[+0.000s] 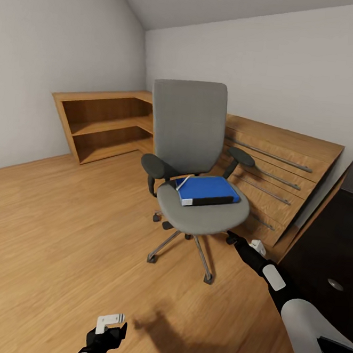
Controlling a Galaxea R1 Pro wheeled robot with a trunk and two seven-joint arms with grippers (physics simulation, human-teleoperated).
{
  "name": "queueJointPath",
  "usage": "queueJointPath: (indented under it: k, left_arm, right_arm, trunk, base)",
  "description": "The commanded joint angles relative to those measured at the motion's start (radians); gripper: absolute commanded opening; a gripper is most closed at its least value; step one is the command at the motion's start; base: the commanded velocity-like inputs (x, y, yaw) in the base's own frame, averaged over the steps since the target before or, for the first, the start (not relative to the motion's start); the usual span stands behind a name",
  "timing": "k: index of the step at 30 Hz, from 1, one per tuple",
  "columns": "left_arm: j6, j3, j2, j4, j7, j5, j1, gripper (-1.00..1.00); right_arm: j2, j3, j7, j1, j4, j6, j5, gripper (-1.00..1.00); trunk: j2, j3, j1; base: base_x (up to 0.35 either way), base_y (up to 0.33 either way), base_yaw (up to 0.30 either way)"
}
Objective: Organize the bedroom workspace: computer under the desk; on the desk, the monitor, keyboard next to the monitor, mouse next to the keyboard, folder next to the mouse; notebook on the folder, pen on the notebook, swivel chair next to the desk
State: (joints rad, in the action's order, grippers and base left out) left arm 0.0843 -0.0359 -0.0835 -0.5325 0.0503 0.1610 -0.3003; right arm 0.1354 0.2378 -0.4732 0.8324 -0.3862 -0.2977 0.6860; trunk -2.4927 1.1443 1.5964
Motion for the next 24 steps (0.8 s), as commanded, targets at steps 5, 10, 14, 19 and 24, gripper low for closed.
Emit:
queueJointPath:
  k: [5, 10, 14, 19, 24]
  left_arm:
    - [0.003, -0.004, 0.000, 0.001, 0.005, 0.008, 0.000, 1.00]
    - [0.003, -0.004, 0.000, 0.000, 0.005, 0.008, 0.000, 1.00]
    - [0.003, -0.004, -0.001, 0.000, 0.005, 0.008, 0.000, 1.00]
    - [0.004, -0.004, -0.001, 0.001, 0.004, 0.008, 0.000, 1.00]
    - [0.004, -0.004, -0.001, 0.000, 0.000, 0.007, 0.000, 1.00]
  right_arm:
    - [0.000, 0.005, -0.002, 0.001, 0.000, -0.009, 0.007, 1.00]
    - [0.001, 0.005, -0.002, 0.001, 0.000, -0.009, 0.006, 1.00]
    - [0.001, 0.005, -0.002, 0.001, 0.000, -0.009, 0.006, 1.00]
    - [0.001, 0.006, -0.002, 0.001, 0.000, -0.009, 0.006, 1.00]
    - [0.002, 0.006, -0.002, 0.001, -0.001, -0.009, 0.007, 1.00]
  trunk:
    - [0.000, 0.001, 0.000]
    - [0.000, 0.001, 0.000]
    - [0.000, 0.001, 0.000]
    - [0.000, 0.001, 0.000]
    - [0.000, 0.001, 0.000]
  base:
    - [0.004, 0.000, 0.000]
    - [-0.001, 0.000, 0.000]
    - [-0.045, 0.012, 0.000]
    - [-0.147, 0.059, 0.000]
    - [-0.097, 0.028, 0.000]
